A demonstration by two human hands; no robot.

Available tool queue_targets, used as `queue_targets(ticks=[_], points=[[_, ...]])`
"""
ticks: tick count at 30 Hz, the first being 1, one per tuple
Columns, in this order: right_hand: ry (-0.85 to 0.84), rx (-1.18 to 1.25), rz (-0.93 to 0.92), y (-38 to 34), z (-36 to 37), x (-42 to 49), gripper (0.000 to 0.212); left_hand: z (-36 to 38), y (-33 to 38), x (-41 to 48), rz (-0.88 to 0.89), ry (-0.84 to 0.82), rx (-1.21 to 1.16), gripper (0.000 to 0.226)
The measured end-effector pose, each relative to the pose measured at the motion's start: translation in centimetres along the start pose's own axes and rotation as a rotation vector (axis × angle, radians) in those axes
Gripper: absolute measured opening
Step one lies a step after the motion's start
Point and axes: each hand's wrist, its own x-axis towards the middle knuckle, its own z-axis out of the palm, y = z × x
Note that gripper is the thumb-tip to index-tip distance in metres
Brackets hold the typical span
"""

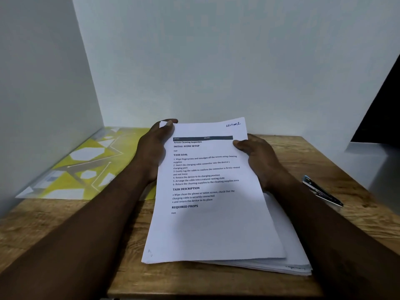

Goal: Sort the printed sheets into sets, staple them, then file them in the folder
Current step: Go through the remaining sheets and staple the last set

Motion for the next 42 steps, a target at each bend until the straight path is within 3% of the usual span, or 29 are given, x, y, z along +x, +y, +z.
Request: queue_targets(ticks=[21,30,42], points=[[-0.03,-0.026,-0.011,0.13,-0.09,0.39,0.02,0.63,-0.16,0.02,0.067,0.119,-0.012,0.017],[-0.012,-0.081,-0.002,0.39,-0.34,0.54,0.021,0.88,-0.13,-0.22,0.048,0.035,0.01,0.021],[-0.016,-0.036,0.003,0.05,-0.34,0.13,0.028,0.66,-0.31,-0.3,0.083,0.047,0.026,0.018]])
